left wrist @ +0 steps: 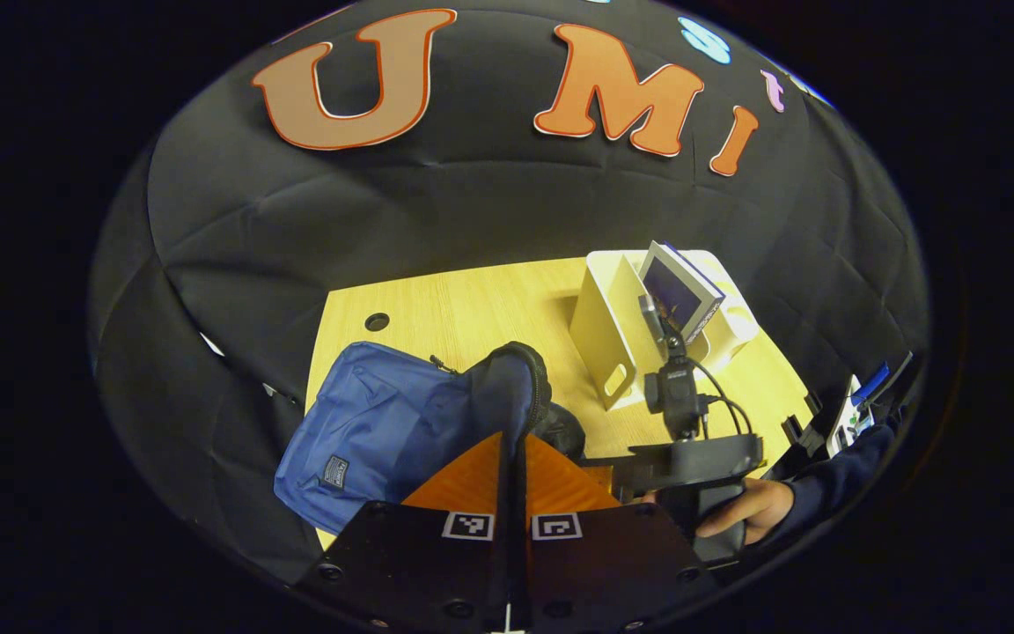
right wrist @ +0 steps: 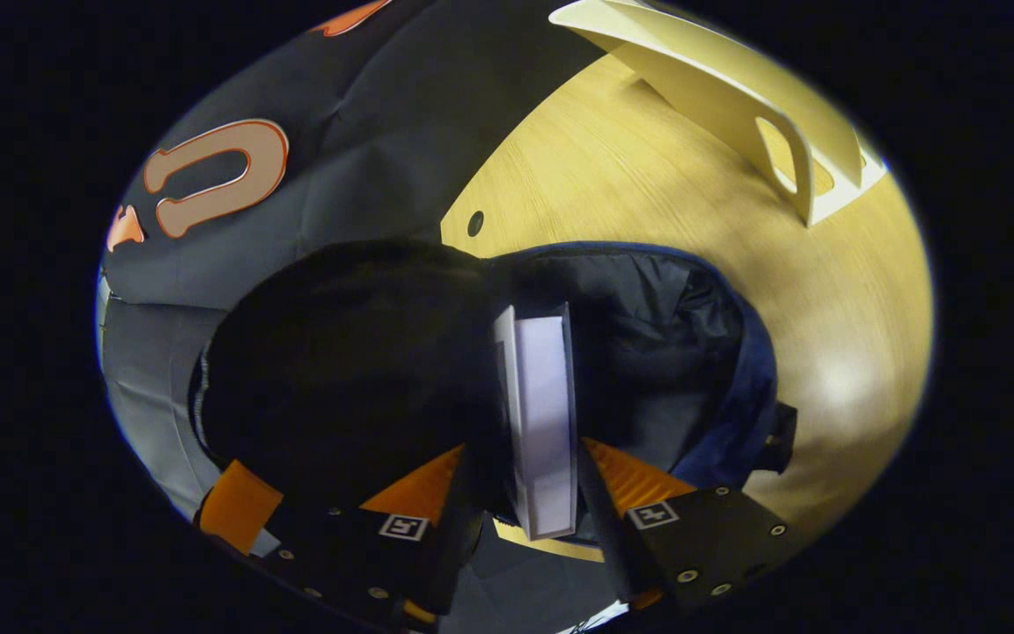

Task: Open the schoolbag, grab two books from the bookshelf and put them into the schoolbag.

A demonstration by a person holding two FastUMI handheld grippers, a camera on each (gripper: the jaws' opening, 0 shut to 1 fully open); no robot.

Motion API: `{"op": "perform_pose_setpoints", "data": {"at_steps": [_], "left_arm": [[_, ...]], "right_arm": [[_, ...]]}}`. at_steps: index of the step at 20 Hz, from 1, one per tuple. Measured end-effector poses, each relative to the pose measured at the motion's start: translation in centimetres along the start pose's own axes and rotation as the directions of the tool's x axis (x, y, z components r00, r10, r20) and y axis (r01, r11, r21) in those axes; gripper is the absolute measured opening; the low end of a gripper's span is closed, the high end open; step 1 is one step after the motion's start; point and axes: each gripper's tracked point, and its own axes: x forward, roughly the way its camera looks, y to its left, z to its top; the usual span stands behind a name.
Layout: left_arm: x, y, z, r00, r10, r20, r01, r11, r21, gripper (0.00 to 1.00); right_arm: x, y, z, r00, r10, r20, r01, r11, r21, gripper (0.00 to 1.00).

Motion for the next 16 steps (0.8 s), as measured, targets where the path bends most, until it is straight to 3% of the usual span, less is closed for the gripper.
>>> {"op": "perform_pose_setpoints", "data": {"at_steps": [3, 7, 11, 16], "left_arm": [[0.6, -0.2, -0.4, 1.000, 0.004, -0.014, -0.004, 1.000, -0.002, 0.02], [1.0, -0.5, -0.5, 1.000, 0.009, -0.007, -0.009, 1.000, -0.028, 0.02], [1.3, -0.6, -1.0, 1.000, 0.017, -0.018, -0.018, 0.999, -0.048, 0.02], [2.3, -1.4, -1.5, 0.999, 0.021, -0.029, -0.023, 0.997, -0.077, 0.02]], "right_arm": [[-1.5, -2.4, 2.3, 0.993, -0.089, 0.072, 0.095, 0.992, -0.083, 0.81], [-3.9, -5.2, 4.6, 0.969, -0.195, 0.152, 0.219, 0.961, -0.166, 0.89], [-7.6, -8.2, 8.6, 0.909, -0.294, 0.296, 0.380, 0.874, -0.301, 0.93], [-13.2, -10.0, 12.6, 0.822, -0.353, 0.447, 0.532, 0.756, -0.381, 0.96]]}}
